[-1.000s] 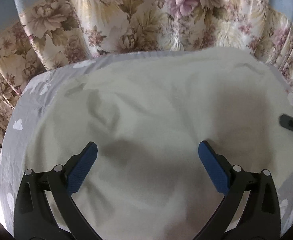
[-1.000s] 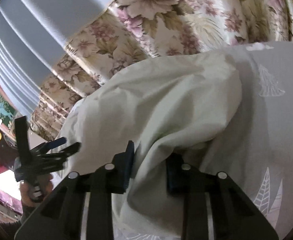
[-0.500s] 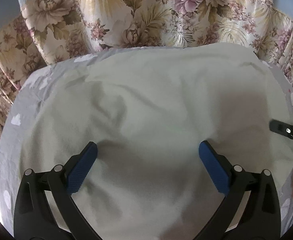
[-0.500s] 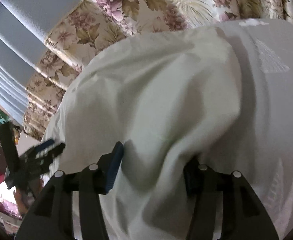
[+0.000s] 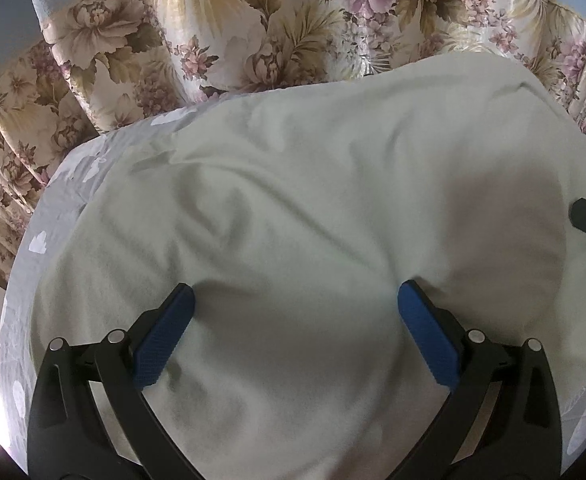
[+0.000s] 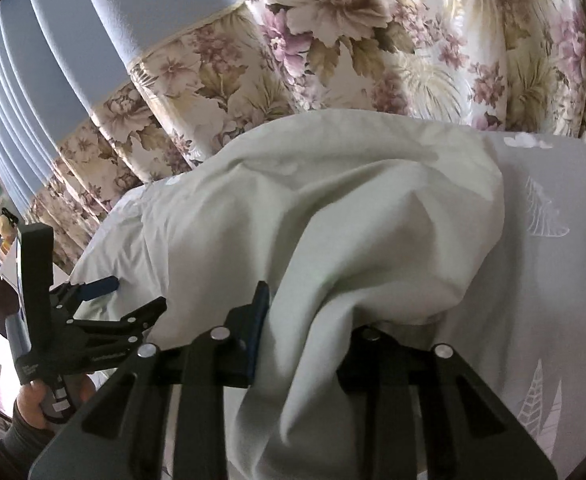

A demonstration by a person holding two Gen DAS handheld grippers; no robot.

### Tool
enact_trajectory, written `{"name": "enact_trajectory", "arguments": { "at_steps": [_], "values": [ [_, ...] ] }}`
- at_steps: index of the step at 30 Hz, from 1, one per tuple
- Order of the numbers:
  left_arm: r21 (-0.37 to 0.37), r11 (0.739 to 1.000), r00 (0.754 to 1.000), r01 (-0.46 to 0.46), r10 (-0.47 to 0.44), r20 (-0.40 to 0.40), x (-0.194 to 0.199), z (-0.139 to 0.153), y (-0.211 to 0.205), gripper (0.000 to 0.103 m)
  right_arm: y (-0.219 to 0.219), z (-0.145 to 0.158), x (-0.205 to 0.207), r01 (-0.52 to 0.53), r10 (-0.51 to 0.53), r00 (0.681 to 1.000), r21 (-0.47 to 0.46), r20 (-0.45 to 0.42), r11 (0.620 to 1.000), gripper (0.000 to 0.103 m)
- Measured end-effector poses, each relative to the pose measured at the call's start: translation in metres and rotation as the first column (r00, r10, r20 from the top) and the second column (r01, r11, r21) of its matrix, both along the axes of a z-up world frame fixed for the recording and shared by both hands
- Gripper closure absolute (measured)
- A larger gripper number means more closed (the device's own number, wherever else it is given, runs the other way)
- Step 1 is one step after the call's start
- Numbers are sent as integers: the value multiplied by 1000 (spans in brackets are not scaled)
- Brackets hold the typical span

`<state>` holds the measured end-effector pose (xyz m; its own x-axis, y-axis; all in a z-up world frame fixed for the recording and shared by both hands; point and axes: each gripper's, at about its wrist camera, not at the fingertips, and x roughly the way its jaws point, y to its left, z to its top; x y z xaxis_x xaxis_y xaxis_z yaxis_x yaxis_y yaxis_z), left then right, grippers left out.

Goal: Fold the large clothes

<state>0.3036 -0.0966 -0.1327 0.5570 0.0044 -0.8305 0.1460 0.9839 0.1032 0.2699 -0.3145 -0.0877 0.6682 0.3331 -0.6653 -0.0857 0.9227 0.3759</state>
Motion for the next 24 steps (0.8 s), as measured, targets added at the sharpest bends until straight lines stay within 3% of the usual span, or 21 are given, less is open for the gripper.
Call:
{"name": "enact_trajectory", "arguments": {
  "at_steps": [10, 17, 20, 23, 24],
  "values": [
    [-18, 1000, 1000, 5, -5, -17, 3, 4, 3, 3, 1, 0, 1, 2, -2, 1000, -8, -4, 1000, 75],
    [-114, 993, 1000, 21, -21, -5, 3, 18, 2, 5, 4, -4, 2, 7, -10, 1000, -95, -26, 995, 75],
    [-113, 993, 999, 27, -29, -14, 11, 17, -5, 5, 3, -10, 1, -3, -6, 998, -156, -62, 988, 67],
    [-89, 995, 999, 41, -43, -20, 15, 12, -10, 3, -8, -21, 3, 7, -23, 993, -135, -119, 991, 52],
    [-95, 995, 999, 44, -46, -26, 16, 10, -9, 3, -12, -25, 2, 15, -29, 991, -109, -128, 994, 52]
  ]
}}
